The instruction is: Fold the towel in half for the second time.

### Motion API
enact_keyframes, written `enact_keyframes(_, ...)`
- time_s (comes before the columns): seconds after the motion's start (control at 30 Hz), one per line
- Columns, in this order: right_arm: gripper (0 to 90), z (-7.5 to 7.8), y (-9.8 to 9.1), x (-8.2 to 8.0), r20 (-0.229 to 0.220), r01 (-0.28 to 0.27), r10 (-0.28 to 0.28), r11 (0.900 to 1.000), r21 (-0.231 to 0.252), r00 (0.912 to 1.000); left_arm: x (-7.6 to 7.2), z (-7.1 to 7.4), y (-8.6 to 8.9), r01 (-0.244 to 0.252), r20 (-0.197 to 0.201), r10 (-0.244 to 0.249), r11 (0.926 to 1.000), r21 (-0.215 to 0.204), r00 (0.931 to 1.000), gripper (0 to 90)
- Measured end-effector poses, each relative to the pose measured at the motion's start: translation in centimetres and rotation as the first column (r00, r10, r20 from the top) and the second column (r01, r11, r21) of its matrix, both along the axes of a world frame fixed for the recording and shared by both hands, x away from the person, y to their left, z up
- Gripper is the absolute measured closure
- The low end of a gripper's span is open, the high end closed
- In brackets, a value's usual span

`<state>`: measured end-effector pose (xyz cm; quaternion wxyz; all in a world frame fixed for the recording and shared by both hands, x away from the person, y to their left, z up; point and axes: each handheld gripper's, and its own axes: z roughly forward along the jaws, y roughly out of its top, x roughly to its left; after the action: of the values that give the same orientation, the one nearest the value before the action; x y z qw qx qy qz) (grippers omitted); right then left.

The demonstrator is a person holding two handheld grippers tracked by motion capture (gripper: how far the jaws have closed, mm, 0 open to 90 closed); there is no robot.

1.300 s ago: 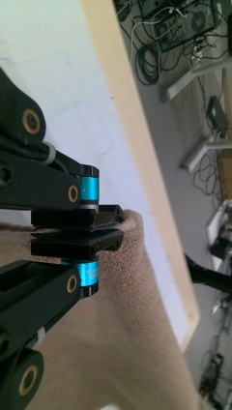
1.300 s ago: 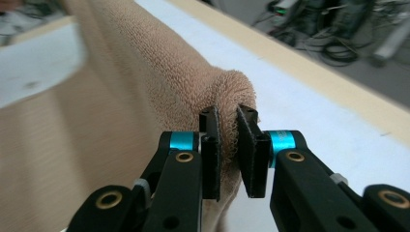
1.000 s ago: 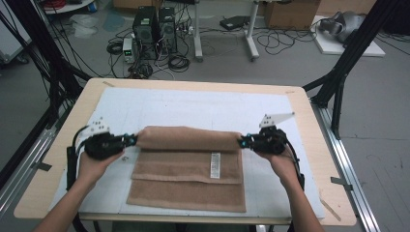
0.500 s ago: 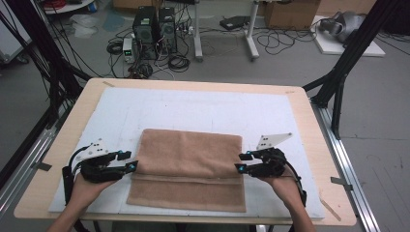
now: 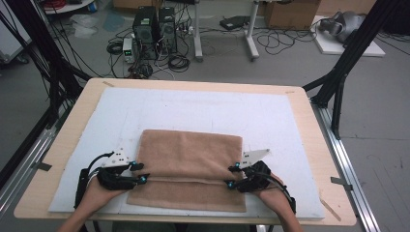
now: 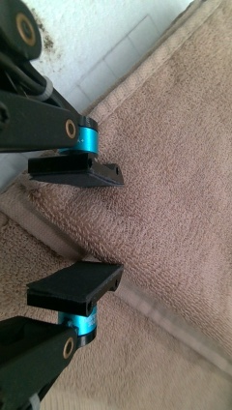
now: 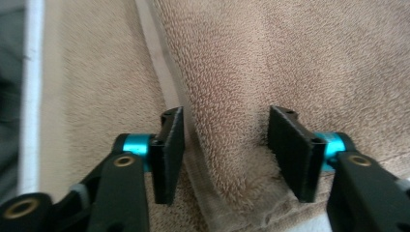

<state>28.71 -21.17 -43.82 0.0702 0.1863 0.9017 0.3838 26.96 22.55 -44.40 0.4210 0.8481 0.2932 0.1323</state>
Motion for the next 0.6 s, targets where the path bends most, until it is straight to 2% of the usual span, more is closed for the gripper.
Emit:
enact_keyframes(0.03,58.5,0.0,0.1,-0.2,0.029,0.010,-0.010,0.9997,-0.020,0.9995,-0.2,-0.1,-0.1,-0.010,0.024,0.010,0.9998,0.016,0.9997,62.8)
enact_keyframes(0.1,71.4,0.0,0.1,-0.3,0.038,0.025,-0.024,0.9994,-0.023,0.9990,-0.3,-0.1,-0.1,-0.023,0.052,0.022,0.9995,0.022,0.9984,76.7)
enact_keyframes(0.13,76.4,0.1,0.0,-0.2,0.032,0.021,-0.020,0.9997,-0.015,0.9993,-0.3,-0.1,-0.1,-0.025,0.045,0.024,0.9996,0.013,0.9987,82.1)
enact_keyframes(0.2,80.5,0.4,-0.2,0.2,-0.018,0.031,-0.031,0.9994,0.012,0.9994,-0.2,0.2,-0.1,-0.030,0.032,0.030,0.9995,0.003,0.9990,84.5)
enact_keyframes(0.23,80.7,0.7,-0.2,0.2,-0.009,0.031,-0.031,0.9995,0.003,0.9995,-0.3,0.6,0.0,-0.030,0.029,0.031,0.9994,-0.015,0.9991,84.8)
enact_keyframes(0.3,80.8,1.7,-0.4,0.0,0.003,0.026,-0.026,0.9995,0.017,0.9997,-0.7,1.6,0.6,-0.027,0.022,0.029,0.9971,-0.071,0.9993,84.9)
enact_keyframes(0.37,80.8,3.2,-0.8,-0.6,0.009,0.013,-0.014,0.9982,0.058,0.9999,-1.5,2.8,1.1,-0.017,0.031,0.020,0.9934,-0.113,0.9993,85.0)
enact_keyframes(0.4,80.8,3.9,-0.9,-1.1,0.002,0.000,0.000,0.9968,0.080,1.0000,-2.1,3.2,1.3,-0.004,0.037,0.009,0.9927,-0.121,0.9993,85.0)
enact_keyframes(0.47,80.6,5.1,-1.2,-2.3,0.006,-0.033,0.033,0.9961,0.082,0.9994,-3.4,3.8,1.5,0.025,0.050,-0.019,0.9931,-0.114,0.9986,85.0)
enact_keyframes(0.5,80.5,5.3,-1.2,-2.8,-0.014,-0.061,0.062,0.9951,0.078,0.9980,-4.0,3.8,1.5,0.035,0.039,-0.031,0.9921,-0.120,0.9988,85.0)
enact_keyframes(0.57,77.1,4.8,-1.2,-3.9,-0.032,-0.102,0.103,0.9939,0.042,0.9941,-5.1,3.3,1.3,0.085,0.020,-0.084,0.9911,-0.102,0.9963,84.2)
enact_keyframes(0.6,68.6,4.2,-1.2,-4.2,-0.067,-0.116,0.118,0.9924,0.040,0.9907,-5.4,2.8,1.2,0.100,0.002,-0.101,0.9902,-0.097,0.9949,80.0)
